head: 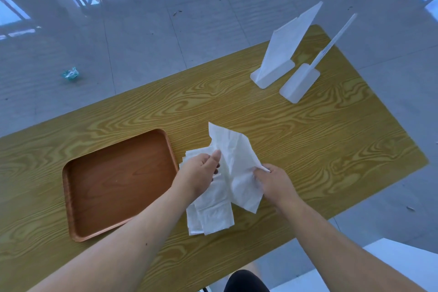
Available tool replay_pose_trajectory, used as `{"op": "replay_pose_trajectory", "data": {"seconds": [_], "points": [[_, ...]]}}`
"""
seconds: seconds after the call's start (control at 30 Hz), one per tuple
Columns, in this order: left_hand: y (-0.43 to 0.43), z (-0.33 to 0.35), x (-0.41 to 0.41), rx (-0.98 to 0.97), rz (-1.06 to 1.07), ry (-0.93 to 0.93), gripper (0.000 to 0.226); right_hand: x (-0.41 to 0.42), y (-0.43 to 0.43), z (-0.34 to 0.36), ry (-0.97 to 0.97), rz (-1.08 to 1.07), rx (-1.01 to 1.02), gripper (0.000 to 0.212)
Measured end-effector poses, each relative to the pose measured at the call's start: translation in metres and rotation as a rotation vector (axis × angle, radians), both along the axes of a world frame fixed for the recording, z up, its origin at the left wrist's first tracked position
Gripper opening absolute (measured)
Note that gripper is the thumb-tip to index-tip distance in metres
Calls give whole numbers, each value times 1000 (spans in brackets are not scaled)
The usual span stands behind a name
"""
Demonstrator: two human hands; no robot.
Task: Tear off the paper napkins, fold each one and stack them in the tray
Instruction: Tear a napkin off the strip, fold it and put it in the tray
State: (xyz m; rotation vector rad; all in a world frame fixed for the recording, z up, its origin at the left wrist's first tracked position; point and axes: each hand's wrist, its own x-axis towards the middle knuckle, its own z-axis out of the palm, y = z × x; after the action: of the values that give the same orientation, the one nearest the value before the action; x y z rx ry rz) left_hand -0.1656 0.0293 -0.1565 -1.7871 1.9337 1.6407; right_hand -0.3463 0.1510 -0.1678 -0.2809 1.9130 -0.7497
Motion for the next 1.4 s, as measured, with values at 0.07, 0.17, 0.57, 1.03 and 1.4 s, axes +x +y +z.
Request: {"op": "replay_pose_trajectory", "data": {"seconds": [0.07,0.17,0.57,1.03,1.4], "points": [[1,-6,11,-155,-237,-138,36,-7,2,-2,-28,-65,4,21],[6,-15,21,-347,-594,-205,48,-14,2,-4,-8,-89,13,22],[13,-28,17,-320,-729,-274,55,-39,-5,-10,111,-87,-84,40],[-10,-15,6,-497,-474,-285,33,-66,-29,33,241,106,-345,22],[-73,79,-70,-597,-546,12,58,-107,-86,114,356,644,-352,18]]}}
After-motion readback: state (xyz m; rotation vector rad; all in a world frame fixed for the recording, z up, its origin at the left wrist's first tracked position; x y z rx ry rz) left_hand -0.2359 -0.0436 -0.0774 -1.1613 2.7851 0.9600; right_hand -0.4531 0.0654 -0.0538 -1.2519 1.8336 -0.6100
